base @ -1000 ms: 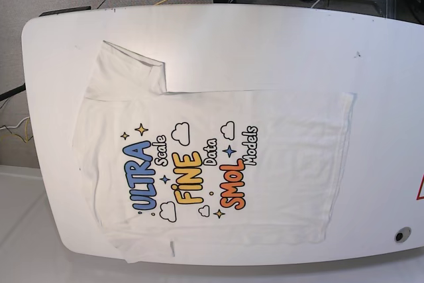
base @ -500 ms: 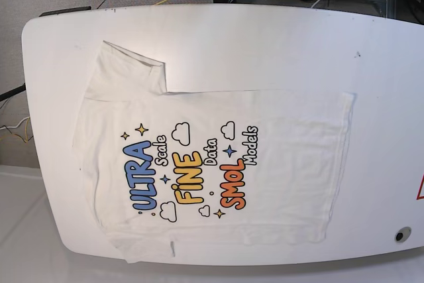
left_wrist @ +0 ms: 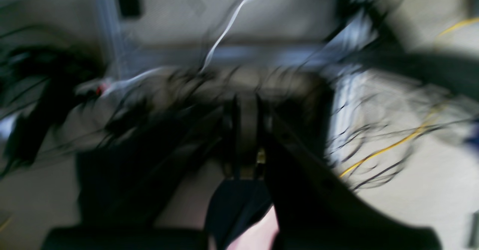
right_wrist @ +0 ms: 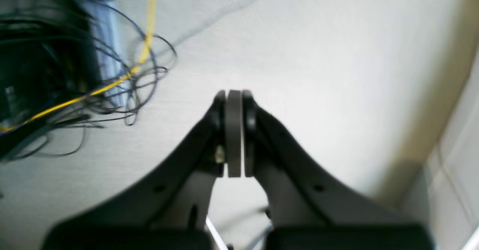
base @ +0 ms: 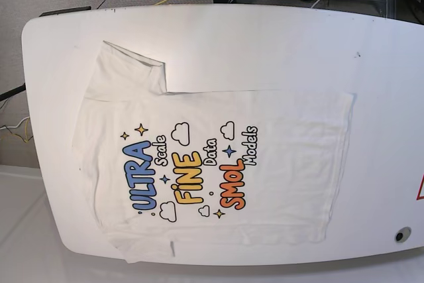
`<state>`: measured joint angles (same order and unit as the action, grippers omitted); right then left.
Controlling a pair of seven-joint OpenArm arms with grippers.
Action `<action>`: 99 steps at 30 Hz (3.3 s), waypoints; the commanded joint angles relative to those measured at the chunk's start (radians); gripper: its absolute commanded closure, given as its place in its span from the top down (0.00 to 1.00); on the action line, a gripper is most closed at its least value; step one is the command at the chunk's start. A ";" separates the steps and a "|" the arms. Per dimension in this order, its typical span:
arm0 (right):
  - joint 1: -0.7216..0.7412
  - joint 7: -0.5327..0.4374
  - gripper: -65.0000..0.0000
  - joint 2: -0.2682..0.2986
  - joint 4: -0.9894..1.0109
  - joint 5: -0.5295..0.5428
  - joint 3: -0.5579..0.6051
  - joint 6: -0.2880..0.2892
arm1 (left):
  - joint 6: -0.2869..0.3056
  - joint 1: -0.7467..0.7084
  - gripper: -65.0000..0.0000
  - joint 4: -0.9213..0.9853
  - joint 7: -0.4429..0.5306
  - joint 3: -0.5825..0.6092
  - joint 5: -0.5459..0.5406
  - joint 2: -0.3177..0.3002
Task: Fold the T-shirt properly
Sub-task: 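Move both grippers down toward the shirt's shoulder corners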
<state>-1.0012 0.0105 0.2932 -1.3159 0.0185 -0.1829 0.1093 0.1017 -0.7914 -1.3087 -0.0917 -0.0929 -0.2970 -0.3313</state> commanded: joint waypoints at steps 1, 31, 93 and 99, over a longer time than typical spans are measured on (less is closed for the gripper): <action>-0.050 0.011 0.00 0.023 -0.090 0.034 -0.017 0.031 | 0.030 -0.071 0.00 -0.092 -0.012 -0.085 -0.031 -0.022; -0.076 0.329 0.00 -0.083 -0.664 0.478 -0.313 0.159 | 0.318 -0.341 0.00 -0.783 -0.073 -0.485 -0.241 -0.057; 0.228 0.482 0.49 -0.111 -0.655 0.481 -0.374 0.198 | 0.363 -0.044 0.36 -0.783 -0.196 -0.465 -0.233 -0.097; 0.250 0.491 0.49 -0.116 -0.658 0.500 -0.385 0.200 | 0.364 0.000 0.34 -0.774 -0.209 -0.453 -0.233 -0.084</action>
<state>-0.7483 0.5140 0.1680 -1.9560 0.5049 -0.5556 0.3138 0.4717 -0.7998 -2.0769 -0.3149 -0.5400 -0.5179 -0.4091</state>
